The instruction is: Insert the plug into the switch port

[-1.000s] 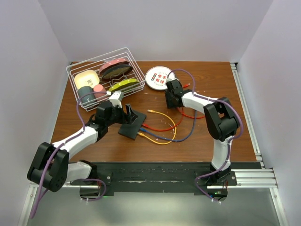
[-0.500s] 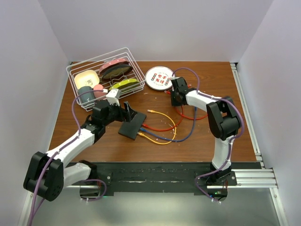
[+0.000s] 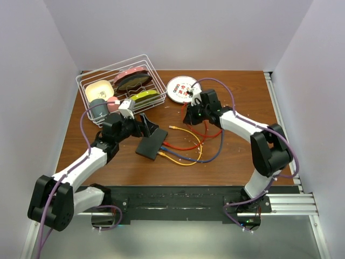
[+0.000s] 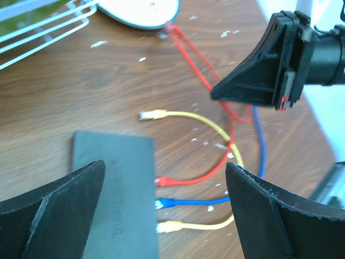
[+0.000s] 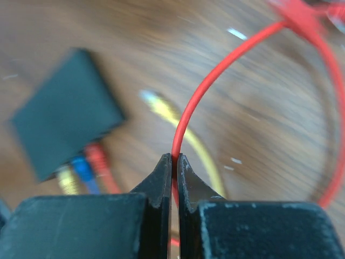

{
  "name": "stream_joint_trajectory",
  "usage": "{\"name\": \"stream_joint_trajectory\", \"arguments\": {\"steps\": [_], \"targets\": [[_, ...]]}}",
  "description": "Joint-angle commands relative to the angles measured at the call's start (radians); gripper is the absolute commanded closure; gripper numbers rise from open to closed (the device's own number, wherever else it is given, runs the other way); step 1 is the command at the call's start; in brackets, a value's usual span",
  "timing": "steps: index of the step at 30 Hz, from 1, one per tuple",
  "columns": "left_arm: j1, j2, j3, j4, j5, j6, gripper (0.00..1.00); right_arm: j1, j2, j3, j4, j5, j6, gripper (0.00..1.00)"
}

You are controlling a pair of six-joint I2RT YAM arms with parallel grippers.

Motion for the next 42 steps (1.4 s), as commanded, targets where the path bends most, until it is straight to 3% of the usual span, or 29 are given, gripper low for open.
{"name": "stream_joint_trajectory", "arguments": {"steps": [1,8,13,24,28,31,36,40,42], "targets": [[0.016,0.016,0.015,0.150,0.116,-0.086,0.00,0.073,-0.098,-0.026,0.078,-0.169,-0.094,1.00],[0.019,0.105,0.020,0.299,0.210,-0.175,0.00,0.196,-0.138,-0.026,0.043,-0.204,-0.201,1.00],[0.019,0.158,0.023,0.336,0.218,-0.204,0.02,0.214,-0.176,-0.029,0.042,-0.229,-0.204,1.00],[0.020,0.229,0.011,0.454,0.232,-0.253,0.17,0.223,-0.227,-0.042,0.016,-0.311,-0.212,1.00],[0.020,0.238,0.018,0.523,0.232,-0.283,0.26,0.233,-0.218,-0.045,-0.003,-0.337,-0.223,1.00],[0.020,0.238,0.020,0.566,0.230,-0.299,0.41,0.242,-0.210,-0.048,-0.012,-0.359,-0.226,1.00],[0.025,0.217,0.023,0.612,0.232,-0.302,0.57,0.253,-0.193,-0.036,-0.064,-0.361,-0.257,1.00],[0.036,0.166,0.026,0.626,0.233,-0.291,0.80,0.256,-0.189,-0.039,-0.070,-0.347,-0.257,1.00],[0.042,0.146,0.025,0.624,0.238,-0.285,0.81,0.256,-0.187,-0.040,-0.076,-0.321,-0.258,1.00]]}}
